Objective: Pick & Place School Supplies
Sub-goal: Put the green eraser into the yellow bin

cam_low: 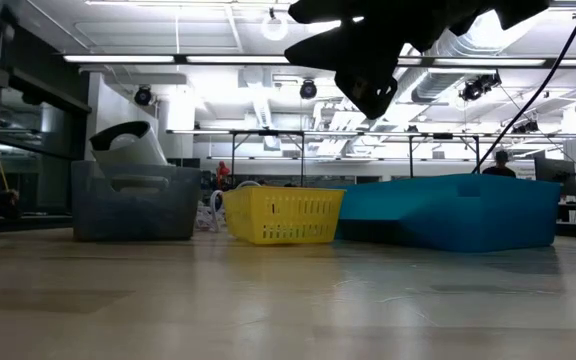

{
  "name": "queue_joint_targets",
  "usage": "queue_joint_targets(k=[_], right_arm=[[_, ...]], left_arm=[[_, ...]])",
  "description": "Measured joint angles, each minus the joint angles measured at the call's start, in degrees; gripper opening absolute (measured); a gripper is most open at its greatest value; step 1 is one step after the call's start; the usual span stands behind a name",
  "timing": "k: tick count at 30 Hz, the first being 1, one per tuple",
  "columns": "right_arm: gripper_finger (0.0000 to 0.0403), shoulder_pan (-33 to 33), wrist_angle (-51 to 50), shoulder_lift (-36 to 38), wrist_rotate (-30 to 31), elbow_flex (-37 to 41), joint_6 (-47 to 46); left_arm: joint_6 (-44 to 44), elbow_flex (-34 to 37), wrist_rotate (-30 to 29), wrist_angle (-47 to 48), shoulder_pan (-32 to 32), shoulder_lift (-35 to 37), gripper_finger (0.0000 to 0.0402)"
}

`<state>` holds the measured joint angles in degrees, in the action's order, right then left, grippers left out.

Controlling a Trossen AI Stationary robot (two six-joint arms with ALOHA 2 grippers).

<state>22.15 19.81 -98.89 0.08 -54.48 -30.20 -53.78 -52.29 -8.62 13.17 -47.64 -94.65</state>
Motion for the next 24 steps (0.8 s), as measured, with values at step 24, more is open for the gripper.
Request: queue_joint_targets(k=[24], right_arm=[[0.0114, 0.00, -0.35, 0.00, 0.00, 0.00, 0.01]], left_arm=[[3.79, -0.04, -5.60, -0.32, -3.18, -4.66, 0.0191]])
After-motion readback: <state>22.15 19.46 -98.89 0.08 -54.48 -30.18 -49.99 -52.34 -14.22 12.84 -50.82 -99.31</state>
